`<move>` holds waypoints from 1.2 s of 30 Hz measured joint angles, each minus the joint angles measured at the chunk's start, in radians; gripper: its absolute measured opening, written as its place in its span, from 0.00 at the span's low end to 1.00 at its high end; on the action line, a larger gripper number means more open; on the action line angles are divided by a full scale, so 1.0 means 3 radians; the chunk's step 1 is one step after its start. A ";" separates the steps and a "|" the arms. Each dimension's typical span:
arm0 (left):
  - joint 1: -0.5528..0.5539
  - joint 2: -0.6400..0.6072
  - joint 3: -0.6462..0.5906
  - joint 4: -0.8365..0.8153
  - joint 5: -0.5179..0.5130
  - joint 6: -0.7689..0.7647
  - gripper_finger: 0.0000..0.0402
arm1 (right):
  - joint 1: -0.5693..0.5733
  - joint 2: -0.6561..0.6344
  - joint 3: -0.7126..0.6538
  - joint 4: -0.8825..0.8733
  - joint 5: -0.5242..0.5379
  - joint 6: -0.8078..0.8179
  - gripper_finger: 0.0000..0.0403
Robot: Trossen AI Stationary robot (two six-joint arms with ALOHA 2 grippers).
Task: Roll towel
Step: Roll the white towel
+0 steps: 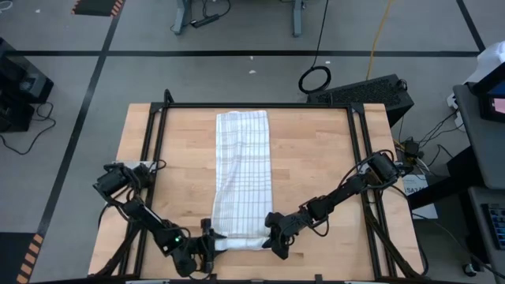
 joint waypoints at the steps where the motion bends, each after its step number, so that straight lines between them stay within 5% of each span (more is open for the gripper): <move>1: 0.0023 -0.0001 0.0004 0.0004 0.0070 -0.0067 0.52 | 0.0001 0.0000 -0.0001 0.0002 -0.0001 -0.0014 0.04; 4: 0.0050 -0.0004 0.0004 0.0010 0.0126 -0.0213 0.44 | 0.0001 0.0000 -0.0002 0.0001 -0.0003 -0.0035 0.04; 11: 0.0064 -0.0105 0.0003 0.0019 0.0347 -0.0571 0.06 | 0.0017 -0.0078 -0.0009 -0.0152 -0.0040 -0.0322 0.18; 16: 0.0152 -0.0167 -0.0001 0.0011 0.0588 -0.1093 0.08 | 0.0051 -0.0442 -0.0023 -0.0829 0.0148 -0.0833 0.33; 21: 0.0288 -0.0196 -0.0069 0.0080 0.0800 -0.1531 0.07 | 0.0397 -0.0715 -0.0023 -0.1301 0.0941 -0.1568 0.46; 26: 0.0442 -0.0199 -0.0166 0.0308 0.1035 -0.1581 0.06 | 0.0780 -0.0541 -0.0010 -0.0608 0.1807 -0.2404 0.57; 36: 0.0684 -0.0199 -0.0203 0.0643 0.1622 -0.1468 0.06 | 0.0915 0.0223 -0.0011 0.0433 0.2404 -0.3195 0.68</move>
